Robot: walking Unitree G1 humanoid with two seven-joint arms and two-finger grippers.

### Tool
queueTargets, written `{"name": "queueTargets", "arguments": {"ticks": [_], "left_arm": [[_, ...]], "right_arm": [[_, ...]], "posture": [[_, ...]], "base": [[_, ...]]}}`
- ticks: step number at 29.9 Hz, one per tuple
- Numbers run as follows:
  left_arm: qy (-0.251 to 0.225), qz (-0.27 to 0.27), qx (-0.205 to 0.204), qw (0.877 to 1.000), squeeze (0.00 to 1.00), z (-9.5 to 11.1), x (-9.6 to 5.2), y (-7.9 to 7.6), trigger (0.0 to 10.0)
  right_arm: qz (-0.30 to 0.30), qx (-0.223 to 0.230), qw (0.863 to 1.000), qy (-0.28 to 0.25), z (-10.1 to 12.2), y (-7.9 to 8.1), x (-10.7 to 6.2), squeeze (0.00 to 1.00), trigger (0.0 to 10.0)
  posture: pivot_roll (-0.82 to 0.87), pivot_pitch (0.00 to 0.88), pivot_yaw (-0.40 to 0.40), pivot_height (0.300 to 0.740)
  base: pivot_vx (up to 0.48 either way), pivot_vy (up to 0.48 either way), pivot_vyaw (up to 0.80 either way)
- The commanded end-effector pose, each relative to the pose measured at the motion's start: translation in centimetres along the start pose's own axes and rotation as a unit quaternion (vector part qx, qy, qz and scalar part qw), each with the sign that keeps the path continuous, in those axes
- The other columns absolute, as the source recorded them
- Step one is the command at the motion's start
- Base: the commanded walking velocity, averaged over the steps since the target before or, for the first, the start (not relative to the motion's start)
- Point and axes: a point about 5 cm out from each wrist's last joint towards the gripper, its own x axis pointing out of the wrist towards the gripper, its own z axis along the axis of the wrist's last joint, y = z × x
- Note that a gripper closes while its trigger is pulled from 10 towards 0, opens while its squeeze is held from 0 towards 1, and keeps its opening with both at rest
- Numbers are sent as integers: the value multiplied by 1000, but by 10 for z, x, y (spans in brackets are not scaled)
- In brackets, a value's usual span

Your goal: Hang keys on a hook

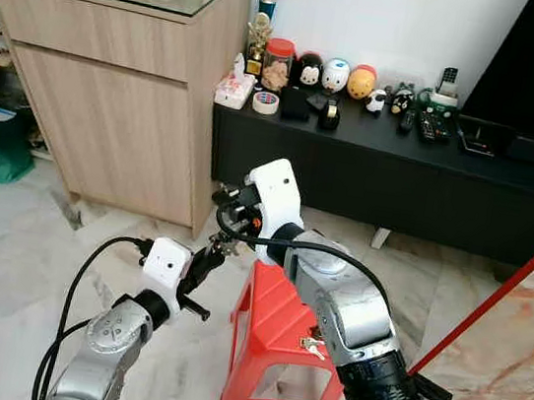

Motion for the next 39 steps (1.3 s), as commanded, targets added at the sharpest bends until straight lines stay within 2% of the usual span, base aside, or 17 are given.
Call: {"name": "queueTargets", "arguments": {"ticks": [1, 4, 5, 8, 9, 10, 11, 20, 24, 26, 27, 28, 29, 32, 35, 37, 39], "left_arm": [[2, -7, 5, 1000, 0, -1, 0, -2, 0], [3, -9, 5, 1000, 0, -1, -1, -2, 0], [5, -10, 6, 1000, 0, -1, -1, -2, 0], [12, -13, 12, 1000, 0, -3, -2, -1, 0], [16, -16, 17, 1000, 0, -4, -3, -1, 0], [19, -17, 21, 999, 0, -4, -4, -1, 0], [24, -19, 27, 999, 0, -5, -4, 0, 0], [64, -36, 81, 994, 0, -14, -12, 5, 0], [95, -55, 135, 985, 0, -20, -16, 7, 0], [132, -64, 204, 968, 0, -29, -19, 10, 0], [150, -51, 229, 960, 0, -35, -20, 14, 6941], [160, -42, 244, 956, 0, -38, -21, 17, 6941], [171, -27, 262, 949, 0, -42, -23, 21, 10000], [187, -11, 287, 939, 0, -49, -25, 25, 10000], [251, -4, 297, 921, 0, -71, -37, 29, 10000], [275, -22, 342, 898, 0, -80, -43, 31, 10000], [265, -10, 345, 900, 0, -76, -42, 33, 10000]], "right_arm": [[-9, -3, 1000, -17, 9, -4, -3, 0, 10000], [-10, -2, 1000, -17, 8, -6, -4, 141, 10000], [-12, -3, 1000, -17, 8, -8, -4, 1000, 10000], [-23, -13, 1000, -17, 9, -16, -7, 1000, 10000], [-25, -17, 999, -16, 9, -19, -8, 831, 10000], [-26, -21, 999, -16, 9, -21, -9, 831, 10000], [-33, -31, 999, -13, 8, -24, -10, 0, 10000], [-93, -51, 994, 7, 0, -63, -24, 0, 10000], [-123, -60, 990, 39, -17, -81, -31, 0, 10000], [-140, -59, 986, 65, -33, -90, -34, 0, 10000], [-148, -51, 984, 82, -47, -93, -36, 0, 10000], [-152, -46, 983, 94, -56, -95, -37, 0, 10000], [-158, -38, 981, 109, -68, -96, -39, 0, 10000], [-166, -33, 977, 132, -85, -98, -42, 0, 10000], [-176, -12, 971, 164, -115, -97, -49, 0, 10000], [-175, -11, 969, 176, -123, -95, -52, 0, 10000], [-173, -11, 969, 174, -122, -95, -53, 0, 10000]], "posture": [[102, 0, -83, 740], [101, 0, -83, 740], [101, 0, -82, 740], [100, 0, -83, 740], [100, 0, -83, 740], [100, 0, -83, 740], [98, 0, -81, 740], [97, 0, -78, 740], [97, 0, -75, 740], [101, 0, -74, 740], [100, 0, -69, 740], [100, 0, -69, 740], [97, 0, -69, 740], [103, 0, -67, 740], [104, 0, -64, 740], [105, 0, -62, 740], [105, 0, -62, 740]], "base": [[0, 0, 0], [0, 0, 0], [0, 0, 0], [0, 0, 0], [0, 0, 0], [0, 0, 0], [0, 0, 0], [0, 0, 0], [0, 0, 0], [0, 0, 0], [0, 0, 0], [0, 0, 0], [0, 0, 0], [0, 0, 0], [0, 0, 0], [0, 0, 0], [0, 0, 0]]}}
